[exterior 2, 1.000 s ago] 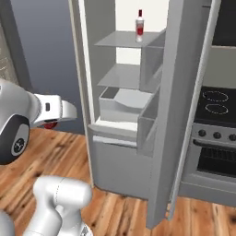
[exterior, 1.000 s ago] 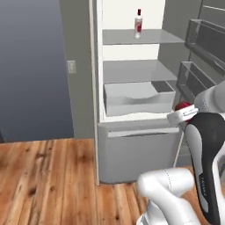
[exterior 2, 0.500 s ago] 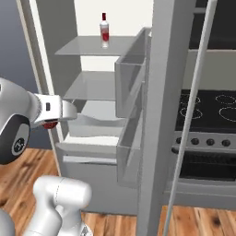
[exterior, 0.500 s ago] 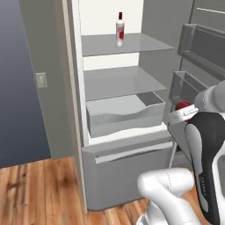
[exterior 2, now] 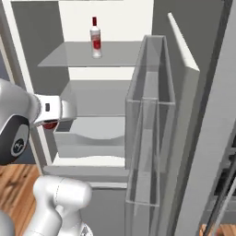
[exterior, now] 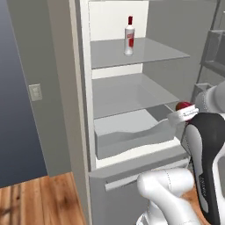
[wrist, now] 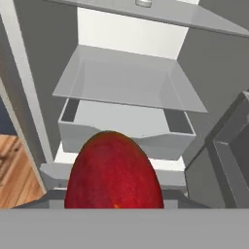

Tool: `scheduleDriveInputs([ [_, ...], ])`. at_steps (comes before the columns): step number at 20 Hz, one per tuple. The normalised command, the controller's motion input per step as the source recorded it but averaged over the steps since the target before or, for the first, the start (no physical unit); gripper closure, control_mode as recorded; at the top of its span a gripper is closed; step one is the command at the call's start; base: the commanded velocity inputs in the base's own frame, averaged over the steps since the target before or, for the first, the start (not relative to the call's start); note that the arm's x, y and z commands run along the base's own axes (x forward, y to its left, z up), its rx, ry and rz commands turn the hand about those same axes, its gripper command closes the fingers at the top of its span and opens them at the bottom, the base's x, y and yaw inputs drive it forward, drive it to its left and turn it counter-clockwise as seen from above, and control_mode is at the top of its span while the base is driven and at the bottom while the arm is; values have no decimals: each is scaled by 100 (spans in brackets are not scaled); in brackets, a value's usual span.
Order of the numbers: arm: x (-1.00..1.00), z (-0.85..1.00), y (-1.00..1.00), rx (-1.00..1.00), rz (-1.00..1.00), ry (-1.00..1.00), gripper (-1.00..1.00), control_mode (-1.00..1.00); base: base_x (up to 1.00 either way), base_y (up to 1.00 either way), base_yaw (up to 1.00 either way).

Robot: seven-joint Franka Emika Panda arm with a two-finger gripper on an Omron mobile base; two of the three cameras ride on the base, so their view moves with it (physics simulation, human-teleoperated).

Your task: Place the liquor on the top shelf of the fridge to keep it out of children's reach, and place the mango and squash on lower shelves for easy access.

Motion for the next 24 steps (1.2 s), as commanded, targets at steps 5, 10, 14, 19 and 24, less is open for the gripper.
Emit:
scheduleDriveInputs([
  [5,0,0,0,0,0,0,100,100,77,25,-2],
  [10,19,-14,0,0,0,0,100,-100,37,0,0],
  [14,39,-45,-3,0,0,-4,100,-100,0,0,0],
  [19,56,-40,-2,0,0,-3,100,-100,0,0,0],
  [24,78,-33,0,1,0,0,100,-100,0,0,0],
])
